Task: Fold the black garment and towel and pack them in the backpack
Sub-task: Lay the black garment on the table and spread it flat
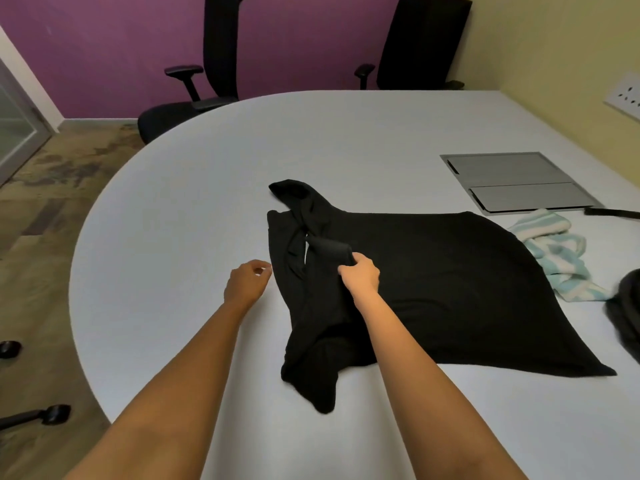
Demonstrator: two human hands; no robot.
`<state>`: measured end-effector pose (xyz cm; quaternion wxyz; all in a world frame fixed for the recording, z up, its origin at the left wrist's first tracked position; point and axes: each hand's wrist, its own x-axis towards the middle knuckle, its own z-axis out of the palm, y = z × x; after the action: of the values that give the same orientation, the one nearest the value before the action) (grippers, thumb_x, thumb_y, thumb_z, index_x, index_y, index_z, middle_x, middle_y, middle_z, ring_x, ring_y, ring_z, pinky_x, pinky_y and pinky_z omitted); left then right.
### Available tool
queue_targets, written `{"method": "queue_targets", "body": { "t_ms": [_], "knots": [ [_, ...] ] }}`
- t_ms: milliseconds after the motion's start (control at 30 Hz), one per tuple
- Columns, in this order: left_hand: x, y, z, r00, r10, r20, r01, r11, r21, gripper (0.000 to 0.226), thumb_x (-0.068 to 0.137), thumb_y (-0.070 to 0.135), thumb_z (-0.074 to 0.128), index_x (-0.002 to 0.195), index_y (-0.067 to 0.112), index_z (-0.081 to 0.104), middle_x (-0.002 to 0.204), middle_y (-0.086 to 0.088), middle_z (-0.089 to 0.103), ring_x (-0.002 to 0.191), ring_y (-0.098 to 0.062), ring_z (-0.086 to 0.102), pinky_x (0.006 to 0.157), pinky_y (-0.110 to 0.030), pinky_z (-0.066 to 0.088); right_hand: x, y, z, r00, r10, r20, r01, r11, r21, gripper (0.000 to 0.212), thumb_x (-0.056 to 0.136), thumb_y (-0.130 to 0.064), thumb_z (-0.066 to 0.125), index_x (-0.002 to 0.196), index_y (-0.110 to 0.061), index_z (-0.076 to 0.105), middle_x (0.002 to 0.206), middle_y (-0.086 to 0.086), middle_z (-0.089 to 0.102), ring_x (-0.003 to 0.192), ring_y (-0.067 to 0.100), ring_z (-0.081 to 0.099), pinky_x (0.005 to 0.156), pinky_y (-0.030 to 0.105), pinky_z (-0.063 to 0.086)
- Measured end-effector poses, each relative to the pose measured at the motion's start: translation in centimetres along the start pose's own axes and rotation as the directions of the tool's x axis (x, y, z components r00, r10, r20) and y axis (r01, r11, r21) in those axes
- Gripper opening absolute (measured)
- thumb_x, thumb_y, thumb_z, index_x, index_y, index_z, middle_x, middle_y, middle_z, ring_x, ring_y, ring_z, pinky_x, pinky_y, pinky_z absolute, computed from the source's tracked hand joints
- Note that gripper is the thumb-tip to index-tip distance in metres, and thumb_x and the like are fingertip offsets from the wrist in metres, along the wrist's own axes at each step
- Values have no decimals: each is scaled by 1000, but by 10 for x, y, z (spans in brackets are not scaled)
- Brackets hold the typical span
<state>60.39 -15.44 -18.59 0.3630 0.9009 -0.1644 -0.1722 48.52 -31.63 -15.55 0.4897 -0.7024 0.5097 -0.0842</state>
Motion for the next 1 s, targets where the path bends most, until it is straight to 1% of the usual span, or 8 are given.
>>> {"method": "queue_targets", "body": {
  "t_ms": [267,433,533,700,767,867,933,1000],
  "knots": [
    [37,15,32,997,-80,13,75,968,241,56,92,49,49,132,10,47,129,-10,55,118,-29,54,91,-38,44,11,4,-5,989,-146,-23,146,989,16,38,87,-12,56,124,-17,61,120,3,64,109,20,59,93,28,47],
    [54,18,44,985,-171,40,165,980,111,40,92,22,57,127,7,45,123,-16,56,107,-32,57,86,-36,46,16,3,2,986,-167,9,167,986,-2,37,87,-15,57,124,-18,61,119,2,64,109,18,59,96,31,48],
    [55,21,39,971,-228,-66,220,970,-107,33,90,18,55,122,7,52,121,-14,57,105,-32,58,86,-37,48,18,4,3,985,-170,-3,170,984,-44,37,88,-18,57,125,-21,60,120,0,64,108,19,60,90,28,48],
    [26,24,-4,760,-504,-410,150,750,-645,24,90,16,53,106,5,66,113,-14,64,101,-30,62,78,-29,49,12,1,-1,977,-171,-124,161,983,-88,32,91,-20,55,122,-22,61,117,1,64,106,21,60,82,29,47],
    [13,22,-26,640,-591,-491,65,679,-732,22,85,14,53,96,9,71,106,-11,68,97,-29,64,73,-27,48,7,-3,-3,966,-167,-198,145,982,-119,28,92,-19,54,118,-20,63,112,2,66,102,21,61,76,27,43],
    [-7,13,-52,523,-624,-580,65,708,-703,28,80,9,49,92,13,73,104,-8,68,95,-27,62,71,-28,43,2,-9,-7,955,-73,-287,68,997,-25,22,92,-18,53,110,-18,67,107,4,67,95,21,60,73,27,41],
    [-10,-4,-65,589,-574,-569,229,794,-563,23,83,10,54,98,7,71,103,-13,67,97,-33,62,73,-32,45,3,-18,-8,955,-1,-298,32,994,100,22,92,-17,53,109,-16,67,110,5,66,96,21,60,74,28,43],
    [-5,-23,-72,779,-551,-300,541,832,-122,28,85,19,63,105,-1,65,90,-16,63,90,-34,63,68,-34,49,6,-31,-5,973,26,-229,29,972,233,26,93,-15,53,116,-14,65,116,7,64,98,20,60,73,24,46]
  ]
}}
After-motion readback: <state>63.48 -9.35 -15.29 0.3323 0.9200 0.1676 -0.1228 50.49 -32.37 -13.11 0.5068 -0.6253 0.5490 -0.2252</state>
